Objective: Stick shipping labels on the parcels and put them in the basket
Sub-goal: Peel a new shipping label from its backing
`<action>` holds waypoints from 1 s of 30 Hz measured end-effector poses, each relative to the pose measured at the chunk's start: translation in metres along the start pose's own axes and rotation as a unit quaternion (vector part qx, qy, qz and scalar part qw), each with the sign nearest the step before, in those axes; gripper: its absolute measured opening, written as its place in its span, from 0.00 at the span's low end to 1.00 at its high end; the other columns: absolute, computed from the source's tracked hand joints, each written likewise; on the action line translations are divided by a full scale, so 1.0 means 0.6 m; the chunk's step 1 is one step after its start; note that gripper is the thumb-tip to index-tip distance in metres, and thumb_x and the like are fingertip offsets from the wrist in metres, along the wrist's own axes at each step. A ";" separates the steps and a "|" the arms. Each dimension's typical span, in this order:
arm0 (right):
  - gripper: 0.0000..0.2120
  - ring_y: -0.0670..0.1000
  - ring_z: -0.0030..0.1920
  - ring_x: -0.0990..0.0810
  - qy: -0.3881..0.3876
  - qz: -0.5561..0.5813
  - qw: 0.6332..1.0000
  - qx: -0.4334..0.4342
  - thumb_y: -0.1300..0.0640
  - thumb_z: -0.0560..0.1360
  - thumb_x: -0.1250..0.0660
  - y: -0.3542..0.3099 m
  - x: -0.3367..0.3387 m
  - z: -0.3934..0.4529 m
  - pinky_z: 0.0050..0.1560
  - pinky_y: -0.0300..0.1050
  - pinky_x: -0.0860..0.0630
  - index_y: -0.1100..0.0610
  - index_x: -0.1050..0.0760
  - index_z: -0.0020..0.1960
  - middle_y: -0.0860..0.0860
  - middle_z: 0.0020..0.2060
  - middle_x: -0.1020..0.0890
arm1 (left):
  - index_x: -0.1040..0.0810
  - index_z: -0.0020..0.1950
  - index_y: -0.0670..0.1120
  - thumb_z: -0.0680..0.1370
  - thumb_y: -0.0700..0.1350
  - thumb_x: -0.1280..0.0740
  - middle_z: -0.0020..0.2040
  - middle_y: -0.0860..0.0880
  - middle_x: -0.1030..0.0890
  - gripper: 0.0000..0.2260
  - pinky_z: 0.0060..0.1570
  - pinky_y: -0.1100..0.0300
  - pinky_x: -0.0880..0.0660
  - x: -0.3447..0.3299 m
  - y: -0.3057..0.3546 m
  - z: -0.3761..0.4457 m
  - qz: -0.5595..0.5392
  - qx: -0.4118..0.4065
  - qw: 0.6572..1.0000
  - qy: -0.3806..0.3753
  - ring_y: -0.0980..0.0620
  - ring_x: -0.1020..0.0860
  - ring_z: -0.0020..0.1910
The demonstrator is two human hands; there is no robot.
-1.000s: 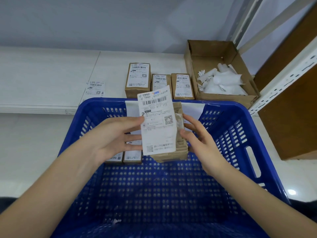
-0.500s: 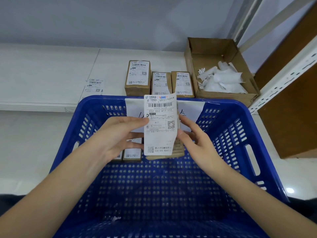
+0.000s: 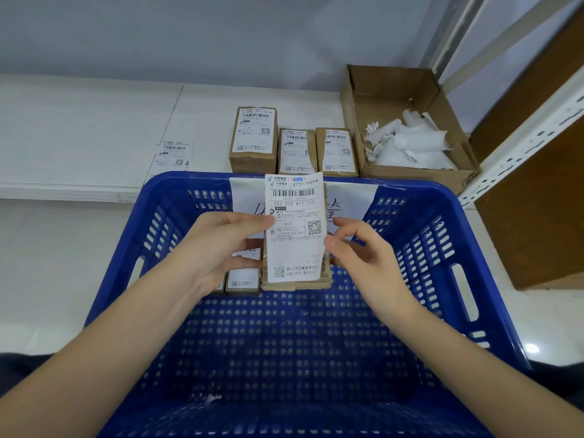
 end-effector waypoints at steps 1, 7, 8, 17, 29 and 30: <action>0.09 0.49 0.63 0.24 -0.002 0.002 1.000 0.003 0.47 0.68 0.27 0.000 0.000 0.000 0.64 0.57 0.28 0.49 0.24 0.37 0.41 0.57 0.23 | 0.18 0.53 0.39 0.76 0.41 0.30 0.47 0.46 0.15 0.08 0.44 0.51 0.18 -0.001 0.000 0.000 0.000 0.000 1.000 -0.001 0.47 0.17 0.50; 0.07 0.50 0.63 0.24 0.001 0.007 1.000 0.009 0.59 0.72 0.28 0.002 0.003 -0.001 0.59 0.50 0.25 0.53 0.23 0.36 0.36 0.52 0.21 | 0.18 0.53 0.38 0.76 0.40 0.30 0.47 0.46 0.15 0.09 0.42 0.52 0.18 -0.002 0.000 -0.002 -0.007 0.004 1.000 -0.001 0.47 0.17 0.50; 0.07 0.50 0.61 0.23 0.002 0.012 1.000 0.008 0.61 0.72 0.29 0.003 0.003 0.000 0.58 0.49 0.25 0.54 0.23 0.36 0.40 0.54 0.21 | 0.18 0.53 0.38 0.76 0.40 0.30 0.47 0.46 0.15 0.09 0.41 0.52 0.18 -0.003 0.000 -0.002 -0.007 0.004 1.000 -0.001 0.47 0.17 0.50; 0.09 0.47 0.58 0.20 -0.004 0.036 0.999 0.005 0.67 0.73 0.31 0.010 0.005 0.003 0.62 0.59 0.27 0.58 0.23 0.37 0.46 0.55 0.19 | 0.18 0.51 0.38 0.75 0.40 0.30 0.46 0.46 0.14 0.07 0.38 0.54 0.18 -0.004 0.002 -0.006 -0.005 0.001 1.000 0.003 0.48 0.17 0.48; 0.08 0.46 0.55 0.19 -0.008 0.037 0.999 -0.009 0.68 0.73 0.32 0.007 0.005 0.001 0.61 0.58 0.25 0.63 0.27 0.36 0.47 0.59 0.21 | 0.17 0.49 0.37 0.75 0.39 0.30 0.47 0.47 0.15 0.06 0.33 0.59 0.20 -0.005 0.001 -0.010 -0.007 -0.009 1.000 0.009 0.51 0.16 0.46; 0.08 0.45 0.56 0.19 -0.007 0.039 0.999 -0.012 0.68 0.73 0.32 0.007 0.004 0.001 0.62 0.57 0.26 0.63 0.27 0.36 0.46 0.58 0.21 | 0.17 0.48 0.37 0.75 0.38 0.30 0.47 0.47 0.15 0.05 0.33 0.59 0.20 -0.006 0.001 -0.010 -0.007 -0.012 1.000 0.014 0.51 0.16 0.45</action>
Point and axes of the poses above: each hand's wrist, its own z-axis towards the middle knuckle, its own x-axis out of the back of the hand, y = z × x, the point moved 6 cm from there along z, towards the middle knuckle
